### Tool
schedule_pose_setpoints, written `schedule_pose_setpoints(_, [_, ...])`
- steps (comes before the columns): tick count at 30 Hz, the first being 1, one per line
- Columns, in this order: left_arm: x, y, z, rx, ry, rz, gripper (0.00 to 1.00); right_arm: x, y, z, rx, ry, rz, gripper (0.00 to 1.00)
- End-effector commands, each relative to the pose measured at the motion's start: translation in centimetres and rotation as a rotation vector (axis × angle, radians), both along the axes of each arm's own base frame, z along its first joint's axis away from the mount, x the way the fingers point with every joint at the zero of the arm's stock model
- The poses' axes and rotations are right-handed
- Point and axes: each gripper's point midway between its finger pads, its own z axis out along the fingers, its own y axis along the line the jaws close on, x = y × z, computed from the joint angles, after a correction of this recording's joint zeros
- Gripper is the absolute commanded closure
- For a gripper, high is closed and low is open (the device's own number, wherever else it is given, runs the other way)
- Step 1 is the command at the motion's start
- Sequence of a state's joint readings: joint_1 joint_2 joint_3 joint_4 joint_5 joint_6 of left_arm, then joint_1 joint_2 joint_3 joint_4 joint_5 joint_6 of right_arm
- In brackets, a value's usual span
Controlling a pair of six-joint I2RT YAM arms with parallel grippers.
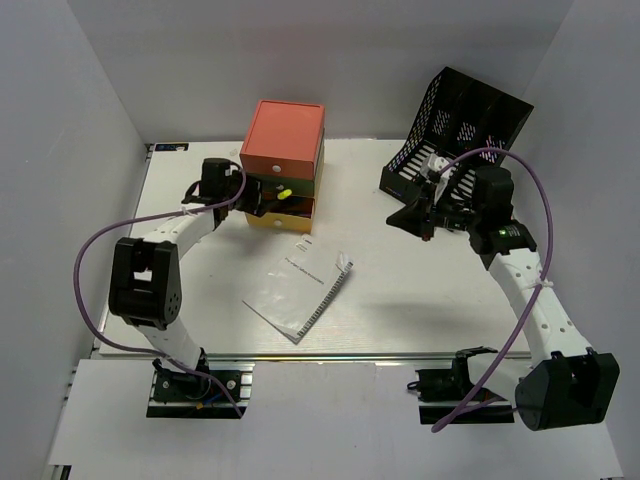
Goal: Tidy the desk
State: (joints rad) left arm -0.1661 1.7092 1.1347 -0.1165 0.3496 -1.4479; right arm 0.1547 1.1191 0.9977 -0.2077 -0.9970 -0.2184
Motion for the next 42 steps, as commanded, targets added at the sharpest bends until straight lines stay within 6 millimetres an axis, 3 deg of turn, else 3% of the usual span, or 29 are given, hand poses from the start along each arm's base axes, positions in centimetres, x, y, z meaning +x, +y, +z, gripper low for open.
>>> schedule_pose_setpoints(1, [1.4, -0.5, 3.0, -0.022, -0.084, -0.005, 0.4, -0.3, -0.1, 0.1, 0.019, -0.011, 0.033, 1.0])
schedule_pose_setpoints(5, [1.7, -1.0, 4.0, -0.044, -0.116, -0.032, 0.38, -0.8, 0.1, -0.2, 0.004, -0.048, 0.09, 1.0])
schedule_pose_setpoints(7, [1.6, -1.6, 5.0, -0.063, -0.15, -0.07, 0.39, -2.1, 0.3, -0.5, 0.005, -0.047, 0.164, 0.96])
schedule_pose_setpoints(9, [0.7, -2.3, 5.6, -0.091, -0.17, -0.128, 0.49, -3.3, 0.5, -1.4, -0.007, -0.09, 0.248, 0.89])
schedule_pose_setpoints(10, [0.3, -2.5, 7.0, -0.084, -0.234, -0.162, 0.56, -3.6, 0.6, -1.7, -0.015, -0.11, 0.271, 0.89])
schedule_pose_setpoints(11, [-0.1, -2.7, 8.0, -0.084, -0.284, -0.194, 0.71, -3.7, 0.8, -2.3, -0.023, -0.121, 0.292, 0.92])
schedule_pose_setpoints(12, [-1.1, -2.6, 8.1, -0.084, -0.306, -0.241, 1.0, -3.5, 0.8, -3.0, -0.052, -0.157, 0.299, 1.0])
schedule_pose_setpoints(14, [-2.9, -2.3, 10.3, -0.023, -0.461, -0.334, 1.0, -3.5, 1.7, -4.4, -0.103, -0.173, 0.328, 1.0])
schedule_pose_setpoints(15, [-4.2, -1.9, 9.3, 0.043, -0.528, -0.403, 1.0, -2.5, 1.6, -5.5, -0.169, -0.192, 0.298, 1.0])
schedule_pose_setpoints(16, [-5.4, -1.2, 11.1, 0.1, -0.626, -0.427, 1.0, -3.3, 3.2, -6.5, -0.2, -0.198, 0.349, 1.0])
schedule_pose_setpoints(18, [-6.7, -0.1, 10.5, 0.241, -0.688, -0.468, 1.0, -1.8, 3.4, -8.5, -0.32, -0.203, 0.294, 1.0])
schedule_pose_setpoints(19, [-7.5, 1.8, 9.4, 0.425, -0.68, -0.474, 0.97, -2.1, 5.5, -9.2, -0.344, -0.227, 0.329, 1.0])
schedule_pose_setpoints(20, [-7.7, 2.9, 9.2, 0.521, -0.68, -0.461, 0.91, -0.6, 5.5, -9.8, -0.414, -0.246, 0.268, 1.0])
schedule_pose_setpoints(21, [-8.0, 4.2, 8.6, 0.638, -0.688, -0.467, 0.76, 0.1, 6.1, -9.9, -0.431, -0.227, 0.226, 1.0])
schedule_pose_setpoints(22, [-8.3, 6.3, 7.1, 0.744, -0.62, -0.413, 0.66, 0.1, 8.4, -10.5, -0.446, -0.251, 0.246, 1.0])
schedule_pose_setpoints(23, [-9.2, 7.5, 8.5, 0.814, -0.658, -0.368, 0.56, 1.8, 8.9, -10.1, -0.488, -0.284, 0.184, 1.0])
schedule_pose_setpoints(24, [-9.7, 8.7, 8.5, 0.893, -0.661, -0.35, 0.46, 1.9, 10.5, -11.5, -0.522, -0.272, 0.202, 1.0])
schedule_pose_setpoints(25, [-10.1, 10.3, 7.8, 0.969, -0.63, -0.298, 0.33, 2.7, 11.4, -11.6, -0.535, -0.275, 0.173, 1.0])
schedule_pose_setpoints(26, [-11.1, 11.4, 9.5, 1.018, -0.667, -0.24, 0.29, 3.5, 12.2, -12.2, -0.579, -0.283, 0.131, 1.0])
schedule_pose_setpoints(28, [-12.1, 13.2, 8.7, 1.103, -0.641, -0.19, 0.24, 4.9, 15.1, -13.2, -0.602, -0.259, 0.102, 1.0])
schedule_pose_setpoints(29, [-12.8, 14.3, 9.6, 1.143, -0.65, -0.13, 0.23, 5.8, 16.1, -13.2, -0.613, -0.284, 0.063, 1.0])
schedule_pose_setpoints(33, [-14.2, 15.6, 10.3, 1.176, -0.651, -0.05, 0.21, 9.7, 19.7, -13.7, -0.641, -0.358, -0.051, 1.0])
schedule_pose_setpoints(37, [-14.7, 16.5, 11.2, 1.211, -0.649, -0.01, 0.21, 12.8, 21.7, -14.3, -0.664, -0.397, -0.165, 1.0])
schedule_pose_setpoints(38, [-14.9, 16.9, 11.4, 1.228, -0.636, 0.004, 0.21, 13.2, 22.3, -15.3, -0.667, -0.392, -0.176, 1.0])
schedule_pose_setpoints(40, [-15.0, 17.1, 11.5, 1.234, -0.632, 0.015, 0.21, 14.2, 23.2, -14.7, -0.655, -0.412, -0.204, 1.0])
schedule_pose_setpoints(41, [-15.1, 17.0, 11.5, 1.229, -0.637, 0.011, 0.21, 14.6, 23.2, -15.9, -0.677, -0.408, -0.21, 1.0])
schedule_pose_setpoints(42, [-15.1, 16.9, 11.7, 1.226, -0.645, 0.012, 0.21, 15.0, 23.9, -15.7, -0.661, -0.427, -0.225, 1.0])
